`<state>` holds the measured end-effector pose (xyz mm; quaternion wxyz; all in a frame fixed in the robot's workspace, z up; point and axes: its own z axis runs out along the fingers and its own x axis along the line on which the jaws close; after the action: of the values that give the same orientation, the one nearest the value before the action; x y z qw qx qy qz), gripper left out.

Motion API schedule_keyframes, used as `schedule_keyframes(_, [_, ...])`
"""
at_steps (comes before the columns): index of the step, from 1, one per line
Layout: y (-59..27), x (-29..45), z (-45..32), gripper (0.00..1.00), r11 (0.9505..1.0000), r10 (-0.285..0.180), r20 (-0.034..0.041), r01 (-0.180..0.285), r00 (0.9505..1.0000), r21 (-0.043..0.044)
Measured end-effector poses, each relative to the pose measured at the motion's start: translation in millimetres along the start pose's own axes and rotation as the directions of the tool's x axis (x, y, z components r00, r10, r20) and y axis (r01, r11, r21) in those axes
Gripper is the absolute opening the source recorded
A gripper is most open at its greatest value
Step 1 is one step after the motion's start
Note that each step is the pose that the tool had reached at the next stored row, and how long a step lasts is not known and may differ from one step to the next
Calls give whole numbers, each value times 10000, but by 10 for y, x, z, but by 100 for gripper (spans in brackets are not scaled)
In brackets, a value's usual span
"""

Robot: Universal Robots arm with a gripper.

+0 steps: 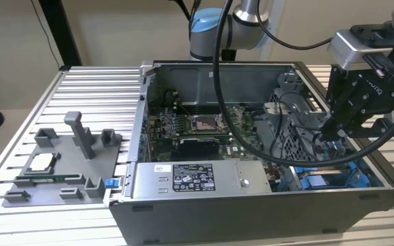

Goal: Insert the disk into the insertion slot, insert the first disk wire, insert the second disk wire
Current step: 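Insert the first disk wire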

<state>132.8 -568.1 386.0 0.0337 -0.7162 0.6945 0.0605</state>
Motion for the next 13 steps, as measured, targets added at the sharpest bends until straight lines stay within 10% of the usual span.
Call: schedule_keyframes(13, [-6, 5, 39, 0, 10000, 2, -65, -2, 10000, -2])
